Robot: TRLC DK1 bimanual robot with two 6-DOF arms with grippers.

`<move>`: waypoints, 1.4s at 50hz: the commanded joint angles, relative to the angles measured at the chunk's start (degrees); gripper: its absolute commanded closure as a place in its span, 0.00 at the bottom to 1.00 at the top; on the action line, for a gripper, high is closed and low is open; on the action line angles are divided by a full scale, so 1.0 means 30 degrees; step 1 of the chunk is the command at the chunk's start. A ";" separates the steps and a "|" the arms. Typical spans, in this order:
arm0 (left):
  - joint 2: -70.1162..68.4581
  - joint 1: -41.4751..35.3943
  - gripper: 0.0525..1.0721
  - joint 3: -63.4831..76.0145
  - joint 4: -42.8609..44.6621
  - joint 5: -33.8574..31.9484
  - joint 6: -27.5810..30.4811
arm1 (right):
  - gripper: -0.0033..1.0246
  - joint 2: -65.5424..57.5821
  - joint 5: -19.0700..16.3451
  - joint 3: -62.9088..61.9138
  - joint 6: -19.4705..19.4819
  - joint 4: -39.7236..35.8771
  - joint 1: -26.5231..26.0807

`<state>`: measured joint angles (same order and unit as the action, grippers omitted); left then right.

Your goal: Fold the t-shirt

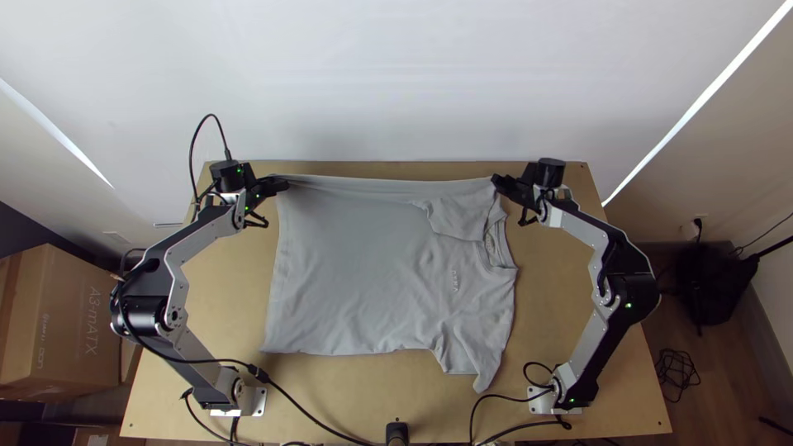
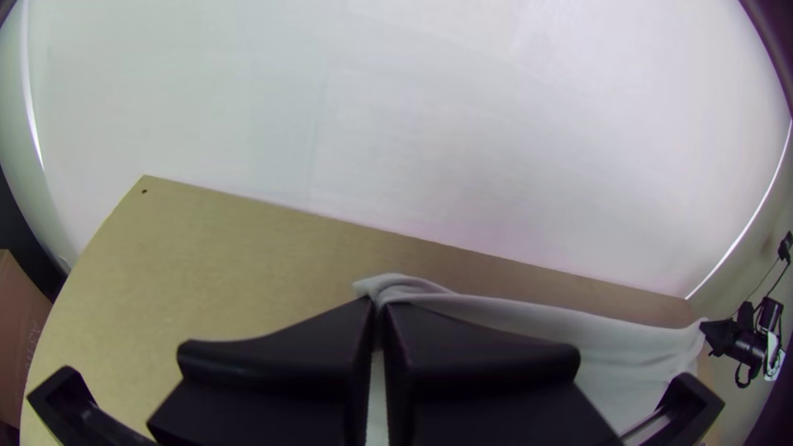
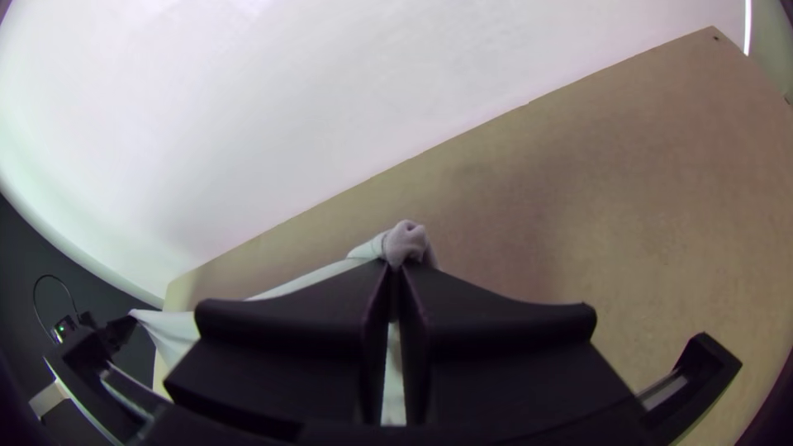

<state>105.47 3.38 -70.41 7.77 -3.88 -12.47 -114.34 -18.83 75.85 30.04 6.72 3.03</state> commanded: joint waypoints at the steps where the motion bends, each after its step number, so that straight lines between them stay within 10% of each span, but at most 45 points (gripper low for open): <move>1: 0.0615 0.0251 0.98 -0.1344 -0.0569 0.0209 -0.0560 | 0.97 -0.1026 0.0534 0.2020 0.0738 -0.0981 -0.0189; 29: 0.0468 0.0105 0.98 -0.1607 -0.6399 -0.0845 -0.0853 | 0.97 0.0205 0.0271 0.4832 0.1002 -1.0297 -0.0130; 70: -0.3048 0.0251 0.98 0.4838 -0.4289 -0.1314 -0.0619 | 0.97 0.5800 0.0271 -0.3927 0.0269 -0.9418 0.0514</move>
<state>98.76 3.46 -59.42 -6.52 -7.55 -13.74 -99.04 -18.61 67.79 31.24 -22.70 3.84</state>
